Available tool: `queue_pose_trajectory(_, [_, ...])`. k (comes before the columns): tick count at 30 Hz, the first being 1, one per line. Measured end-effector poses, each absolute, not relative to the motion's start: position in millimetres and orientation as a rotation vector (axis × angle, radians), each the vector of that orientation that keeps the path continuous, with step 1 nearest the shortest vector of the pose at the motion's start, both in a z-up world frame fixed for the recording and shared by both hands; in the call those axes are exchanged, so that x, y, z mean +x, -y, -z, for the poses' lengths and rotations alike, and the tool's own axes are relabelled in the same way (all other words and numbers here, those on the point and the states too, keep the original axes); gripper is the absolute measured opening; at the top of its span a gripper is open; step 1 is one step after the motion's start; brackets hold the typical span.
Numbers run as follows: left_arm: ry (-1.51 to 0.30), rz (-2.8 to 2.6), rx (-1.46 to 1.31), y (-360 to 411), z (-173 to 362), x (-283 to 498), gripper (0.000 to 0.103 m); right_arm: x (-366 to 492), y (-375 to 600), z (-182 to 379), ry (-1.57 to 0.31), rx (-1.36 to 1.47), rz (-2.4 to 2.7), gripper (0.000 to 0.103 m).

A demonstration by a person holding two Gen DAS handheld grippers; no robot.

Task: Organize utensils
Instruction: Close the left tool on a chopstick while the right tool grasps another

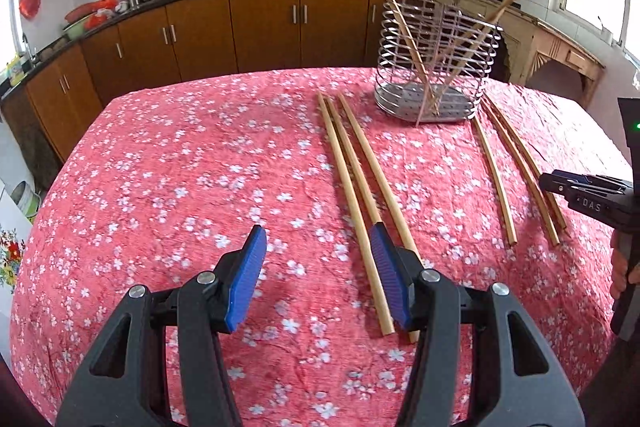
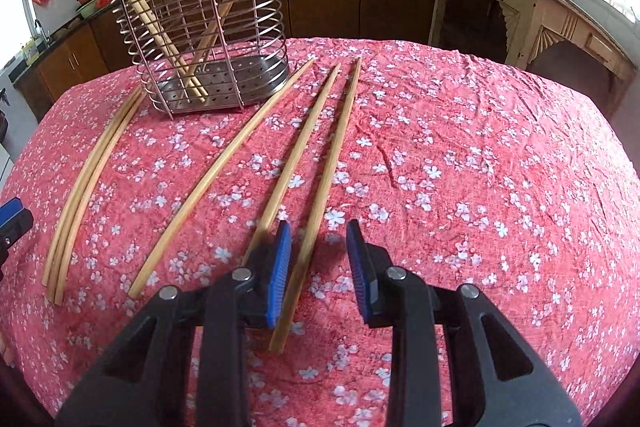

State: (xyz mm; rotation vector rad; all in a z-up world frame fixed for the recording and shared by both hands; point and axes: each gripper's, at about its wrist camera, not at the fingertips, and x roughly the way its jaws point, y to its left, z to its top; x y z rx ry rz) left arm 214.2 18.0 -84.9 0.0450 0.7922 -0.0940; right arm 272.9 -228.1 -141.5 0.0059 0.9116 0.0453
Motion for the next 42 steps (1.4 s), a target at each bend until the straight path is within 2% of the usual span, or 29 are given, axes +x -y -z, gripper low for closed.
queue_pose_trajectory(2, [-0.815, 0.101, 0.053, -13.3, 90.2, 217.3, 0.05, 269.5, 230.4, 139.8, -0.893, -0.014, -0.03, 0.01])
queue_pose_trajectory(9, [-0.889, 0.123, 0.075, 1.3, 105.8, 224.8, 0.035, 271.3, 255.8, 138.3, -0.892, 0.041, 0.023, 0.008])
queue_pose_trajectory(10, [-0.899, 0.123, 0.079, 2.7, 108.1, 226.2, 0.029, 271.2, 256.1, 138.8, -0.892, 0.04, 0.022, 0.008])
queue_pose_trajectory(11, [-0.905, 0.116, 0.085, 4.3, 110.8, 227.5, 0.028, 270.6, 255.7, 138.5, -0.89, 0.036, 0.022, 0.008])
queue_pose_trajectory(13, [-0.901, 0.102, 0.099, 6.0, 110.1, 230.2, 0.014, 270.0, 253.5, 138.1, -0.884, 0.02, 0.025, 0.008])
queue_pose_trajectory(15, [-0.91, 0.068, 0.077, 0.7, 109.7, 237.8, 0.007, 272.1, 253.6, 138.4, -0.879, 0.016, 0.034, 0.008])
queue_pose_trajectory(23, [-0.896, -0.049, 0.033, -46.3, 110.1, 267.2, 0.007, 290.0, 304.8, 138.2, -0.866, 0.107, 0.156, 0.008])
queue_pose_trajectory(29, [-0.883, -0.022, 0.01, -65.9, 110.8, 272.7, 0.008, 286.0, 317.5, 139.2, -0.866, 0.134, 0.169, 0.011])
queue_pose_trajectory(30, [-0.883, -0.009, -0.002, -67.9, 110.6, 270.1, 0.011, 283.3, 316.3, 139.5, -0.867, 0.136, 0.163, 0.012])
queue_pose_trajectory(32, [-0.883, -0.003, 0.011, -67.3, 111.5, 265.2, 0.035, 277.0, 310.1, 139.3, -0.875, 0.127, 0.144, 0.019])
queue_pose_trajectory(33, [-0.885, -0.004, 0.019, -67.3, 112.1, 262.5, 0.053, 274.4, 307.6, 139.4, -0.879, 0.119, 0.139, 0.02])
queue_pose_trajectory(42, [-0.898, -0.001, 0.027, -65.9, 114.5, 258.2, 0.055, 260.5, 301.7, 141.6, -0.87, 0.094, 0.129, 0.021])
